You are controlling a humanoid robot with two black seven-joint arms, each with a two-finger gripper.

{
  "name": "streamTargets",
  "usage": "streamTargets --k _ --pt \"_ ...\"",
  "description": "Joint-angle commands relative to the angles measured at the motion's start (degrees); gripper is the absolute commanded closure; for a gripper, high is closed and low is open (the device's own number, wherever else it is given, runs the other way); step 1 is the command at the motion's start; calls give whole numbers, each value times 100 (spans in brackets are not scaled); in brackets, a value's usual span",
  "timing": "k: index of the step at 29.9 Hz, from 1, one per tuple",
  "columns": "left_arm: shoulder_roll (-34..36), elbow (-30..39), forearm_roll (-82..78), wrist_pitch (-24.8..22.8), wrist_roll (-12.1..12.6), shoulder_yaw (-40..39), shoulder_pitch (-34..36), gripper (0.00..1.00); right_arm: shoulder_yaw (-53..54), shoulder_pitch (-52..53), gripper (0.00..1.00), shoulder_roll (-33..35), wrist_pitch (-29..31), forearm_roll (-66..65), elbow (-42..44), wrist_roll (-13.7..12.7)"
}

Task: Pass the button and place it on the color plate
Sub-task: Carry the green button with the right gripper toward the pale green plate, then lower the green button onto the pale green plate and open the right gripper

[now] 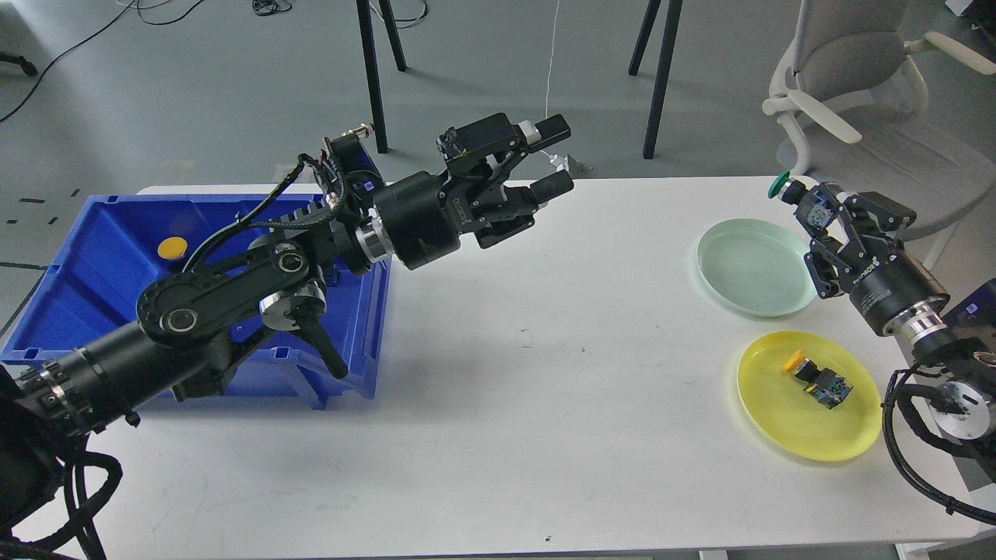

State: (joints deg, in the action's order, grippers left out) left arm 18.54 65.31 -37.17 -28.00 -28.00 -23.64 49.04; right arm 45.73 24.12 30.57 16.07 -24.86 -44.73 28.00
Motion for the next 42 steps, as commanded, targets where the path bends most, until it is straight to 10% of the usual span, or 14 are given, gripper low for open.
streamTargets --k 1,27,42 --pt "0 0 0 0 0 0 0 21 -195 268 75 -340 -271 -1 719 0" --pt "0 0 0 0 0 0 -17 21 -1189 1033 71 -1413 -983 17 2390 0" --pt "0 0 0 0 0 0 -26 21 -1180 1042 52 -1492 -1036 26 2399 0"
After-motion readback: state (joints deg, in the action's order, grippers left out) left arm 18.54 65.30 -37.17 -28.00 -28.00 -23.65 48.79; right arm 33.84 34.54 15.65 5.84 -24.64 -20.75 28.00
